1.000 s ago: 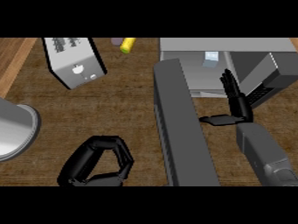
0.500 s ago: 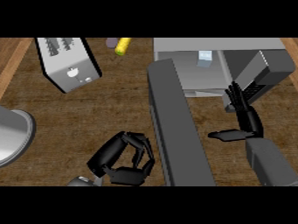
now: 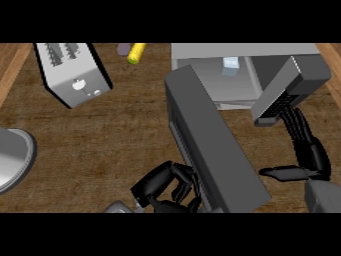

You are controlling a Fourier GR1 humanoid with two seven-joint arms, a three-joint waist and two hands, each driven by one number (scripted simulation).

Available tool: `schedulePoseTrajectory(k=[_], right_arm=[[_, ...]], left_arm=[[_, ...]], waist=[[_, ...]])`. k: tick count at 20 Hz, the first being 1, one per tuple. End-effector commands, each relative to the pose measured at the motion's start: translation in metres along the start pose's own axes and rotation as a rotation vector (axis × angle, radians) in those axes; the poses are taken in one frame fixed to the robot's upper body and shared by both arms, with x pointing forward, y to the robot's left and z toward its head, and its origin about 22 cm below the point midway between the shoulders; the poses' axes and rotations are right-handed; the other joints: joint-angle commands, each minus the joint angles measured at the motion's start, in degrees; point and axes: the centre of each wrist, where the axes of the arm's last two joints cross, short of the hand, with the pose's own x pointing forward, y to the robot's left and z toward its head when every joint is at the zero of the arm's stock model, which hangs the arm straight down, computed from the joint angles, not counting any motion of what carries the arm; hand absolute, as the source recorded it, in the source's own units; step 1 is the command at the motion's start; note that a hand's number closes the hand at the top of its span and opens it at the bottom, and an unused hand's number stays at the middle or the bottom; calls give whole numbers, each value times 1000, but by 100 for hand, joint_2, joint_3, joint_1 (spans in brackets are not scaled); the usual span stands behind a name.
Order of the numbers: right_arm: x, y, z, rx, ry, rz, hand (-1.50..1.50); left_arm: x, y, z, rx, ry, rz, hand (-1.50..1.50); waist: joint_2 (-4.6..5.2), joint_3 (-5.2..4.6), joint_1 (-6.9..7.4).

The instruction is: Pick up the milk, place it into the microwave and close the microwave

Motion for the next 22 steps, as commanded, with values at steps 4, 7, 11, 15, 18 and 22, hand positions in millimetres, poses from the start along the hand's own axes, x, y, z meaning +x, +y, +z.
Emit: schedulePoseTrajectory(k=[4, 7, 11, 15, 18, 22], right_arm=[[52, -43, 6, 4, -61, -18, -150], [57, -22, -1, 50, -70, -66, -150], [72, -32, 2, 102, -92, -109, -150], [94, -46, -15, 133, -117, -123, -150], [100, -43, -23, 189, -125, -155, -150], [114, -38, -31, 307, -135, -171, -150]], left_arm=[[-10, -47, -20, -59, 17, -89, 150], [-2, -50, -35, 12, 32, -76, 150], [12, -56, -42, 128, 16, -38, 150], [19, -44, -55, 218, -33, -18, 150], [18, -41, -58, 272, -52, -1, 150], [35, -30, -75, 317, -117, -24, 150]], waist=[[37, -6, -109], [66, -9, -184], [74, -13, -355], [110, -20, -445], [162, -27, -551], [175, -32, -770]])
